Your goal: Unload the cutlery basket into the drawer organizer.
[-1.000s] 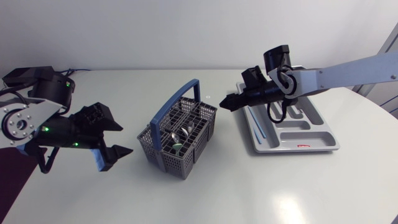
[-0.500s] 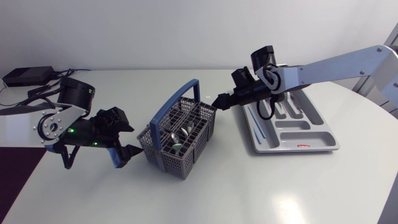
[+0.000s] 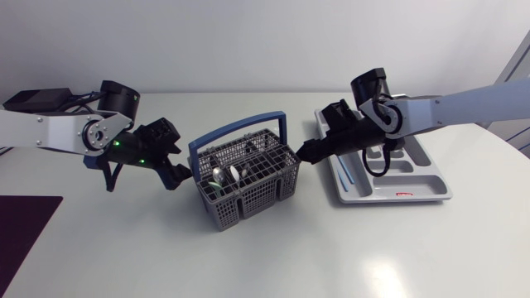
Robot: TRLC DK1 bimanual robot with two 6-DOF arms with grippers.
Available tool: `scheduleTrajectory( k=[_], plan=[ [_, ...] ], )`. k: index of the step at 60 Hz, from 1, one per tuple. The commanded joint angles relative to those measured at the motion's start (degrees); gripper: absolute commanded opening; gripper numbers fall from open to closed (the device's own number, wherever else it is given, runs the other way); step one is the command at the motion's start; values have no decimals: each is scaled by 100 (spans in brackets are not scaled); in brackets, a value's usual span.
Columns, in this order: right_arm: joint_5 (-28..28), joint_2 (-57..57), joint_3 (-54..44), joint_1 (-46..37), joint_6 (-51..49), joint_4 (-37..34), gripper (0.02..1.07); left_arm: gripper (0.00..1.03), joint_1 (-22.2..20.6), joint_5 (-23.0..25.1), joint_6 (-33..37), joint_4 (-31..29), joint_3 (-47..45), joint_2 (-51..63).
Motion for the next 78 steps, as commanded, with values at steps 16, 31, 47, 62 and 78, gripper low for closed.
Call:
scheduleTrajectory(
  k=[16,31,47,62,78],
  plan=[
    [-196,-491,-558,204,58,-44,87,99,-85,261,-531,266,1337,864],
    [-126,-412,-479,283,163,53,87,99,-102,252,-557,266,1531,1048],
    [32,-324,-312,327,251,158,87,99,-49,261,-549,257,1188,881],
    [76,-272,-250,283,278,167,87,99,-49,261,-540,257,643,354],
    [76,-483,-514,292,295,211,87,99,-93,269,-549,257,107,-270]
  ],
)
